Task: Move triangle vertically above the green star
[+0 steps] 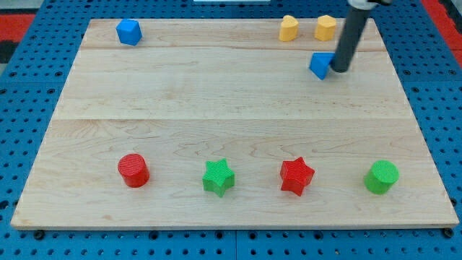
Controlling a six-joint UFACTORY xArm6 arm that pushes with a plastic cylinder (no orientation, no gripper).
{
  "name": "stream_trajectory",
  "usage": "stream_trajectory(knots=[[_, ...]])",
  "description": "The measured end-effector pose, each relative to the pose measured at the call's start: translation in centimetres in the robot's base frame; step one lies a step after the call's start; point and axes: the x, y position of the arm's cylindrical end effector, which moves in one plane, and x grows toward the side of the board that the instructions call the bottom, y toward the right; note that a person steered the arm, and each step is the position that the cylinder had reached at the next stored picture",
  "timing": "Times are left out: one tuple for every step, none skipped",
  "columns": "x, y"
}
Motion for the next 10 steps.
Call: stream_trajectory(knots=[[0.0,-3.8],[-0.8,-6.2],[-4.3,-9.5],[-5.5,-12.4],[-4.0,-12.0],[-5.1,-15.3],[-7.0,-18.5],[-8.2,-19.4],[-7.1,-20.0],[-3.9,-25.8]])
